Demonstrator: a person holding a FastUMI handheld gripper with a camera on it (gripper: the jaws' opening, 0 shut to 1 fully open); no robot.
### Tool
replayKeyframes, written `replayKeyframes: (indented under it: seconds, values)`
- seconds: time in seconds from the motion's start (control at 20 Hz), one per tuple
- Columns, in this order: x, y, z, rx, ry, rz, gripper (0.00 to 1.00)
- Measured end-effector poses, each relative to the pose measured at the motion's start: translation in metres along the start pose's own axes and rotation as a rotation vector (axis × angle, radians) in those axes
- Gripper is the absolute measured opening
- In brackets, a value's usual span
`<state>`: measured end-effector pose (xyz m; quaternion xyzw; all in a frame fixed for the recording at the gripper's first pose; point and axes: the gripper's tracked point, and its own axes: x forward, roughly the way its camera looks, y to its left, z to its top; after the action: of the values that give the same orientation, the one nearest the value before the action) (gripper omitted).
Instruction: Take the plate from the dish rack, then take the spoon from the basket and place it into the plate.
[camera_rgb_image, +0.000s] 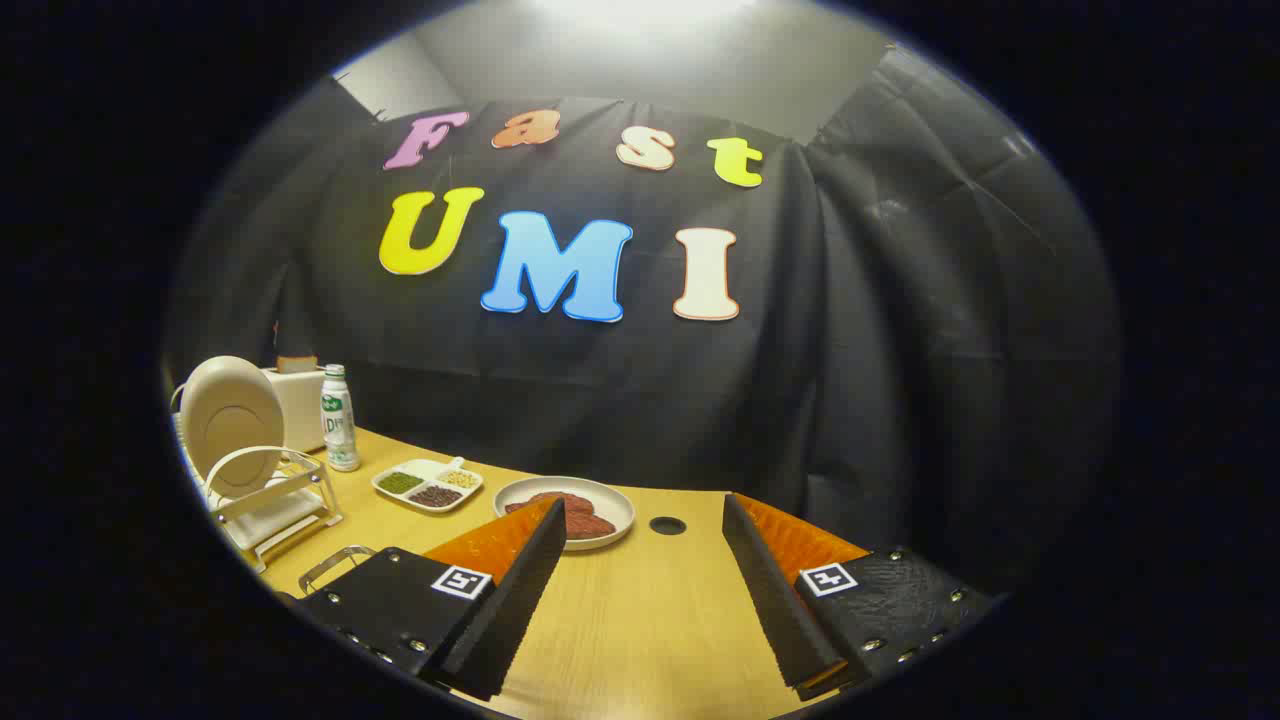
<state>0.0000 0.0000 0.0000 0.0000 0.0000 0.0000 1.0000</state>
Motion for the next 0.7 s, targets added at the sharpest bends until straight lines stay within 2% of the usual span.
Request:
replayKeyframes:
  seconds: [0.15,0.25,0.5,0.6,0.7]
  values:
    - [-0.024,0.013,0.044,0.048,-0.022,-0.064,0.96]
    - [-0.047,0.018,0.064,0.085,-0.010,-0.158,0.96]
    - [-0.108,0.053,0.102,0.082,0.061,-0.402,0.97]
    - [-0.121,0.084,0.118,0.104,0.069,-0.438,0.96]
    - [-0.125,0.119,0.131,0.121,0.068,-0.435,0.97]
